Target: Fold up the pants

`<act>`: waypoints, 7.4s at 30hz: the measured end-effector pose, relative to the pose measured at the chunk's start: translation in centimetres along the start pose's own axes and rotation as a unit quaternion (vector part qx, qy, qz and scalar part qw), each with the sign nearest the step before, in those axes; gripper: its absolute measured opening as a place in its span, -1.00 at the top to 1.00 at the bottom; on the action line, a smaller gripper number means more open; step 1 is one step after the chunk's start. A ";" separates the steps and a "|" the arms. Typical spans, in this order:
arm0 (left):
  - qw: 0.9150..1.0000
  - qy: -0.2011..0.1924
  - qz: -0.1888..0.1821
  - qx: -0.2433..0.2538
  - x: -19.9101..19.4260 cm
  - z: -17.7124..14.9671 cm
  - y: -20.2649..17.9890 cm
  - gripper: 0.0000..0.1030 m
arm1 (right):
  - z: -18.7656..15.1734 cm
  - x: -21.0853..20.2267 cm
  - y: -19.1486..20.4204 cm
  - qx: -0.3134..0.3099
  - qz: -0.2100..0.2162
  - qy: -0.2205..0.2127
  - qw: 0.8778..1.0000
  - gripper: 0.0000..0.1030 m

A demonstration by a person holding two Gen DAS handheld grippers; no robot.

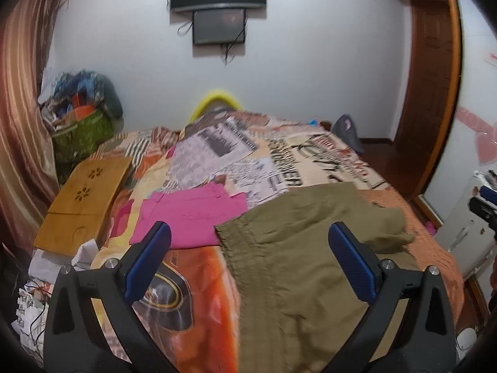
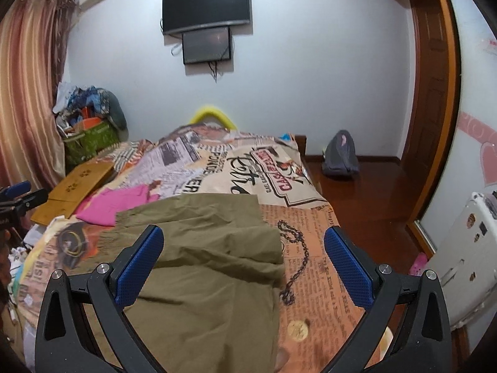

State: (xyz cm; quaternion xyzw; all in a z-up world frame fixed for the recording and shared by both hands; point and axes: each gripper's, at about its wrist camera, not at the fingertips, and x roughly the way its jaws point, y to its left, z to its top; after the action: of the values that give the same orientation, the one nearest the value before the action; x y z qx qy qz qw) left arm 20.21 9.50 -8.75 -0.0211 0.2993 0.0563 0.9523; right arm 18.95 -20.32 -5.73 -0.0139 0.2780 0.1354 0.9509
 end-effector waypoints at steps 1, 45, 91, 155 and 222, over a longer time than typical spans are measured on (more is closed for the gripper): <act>1.000 0.006 0.001 -0.002 1.2 0.3 0.5 -1.00 | 0.4 1.0 -0.3 0.000 0.000 0.006 1.000 -1.00; 0.978 0.204 -0.040 -0.016 26.5 -3.8 4.2 0.19 | 2.7 31.3 -2.3 -0.067 0.098 0.206 0.971 0.54; 0.995 0.058 -0.083 0.025 10.1 6.2 1.9 0.93 | 10.7 7.2 -2.6 -0.029 0.076 -0.004 0.997 0.94; 0.988 0.119 -0.097 0.013 -1.6 -9.9 1.3 0.42 | -11.8 -5.0 -0.9 0.052 0.059 0.148 0.986 0.50; 0.970 0.224 -0.098 0.000 17.3 -5.7 0.8 0.26 | -5.9 22.0 -5.4 0.021 0.094 0.232 0.968 0.80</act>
State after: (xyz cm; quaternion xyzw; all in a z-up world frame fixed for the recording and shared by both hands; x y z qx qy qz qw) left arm 30.97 11.50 -23.37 -0.0623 0.5011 -0.0437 0.8621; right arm 35.07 -20.60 -22.72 0.0013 0.4939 0.2111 0.8435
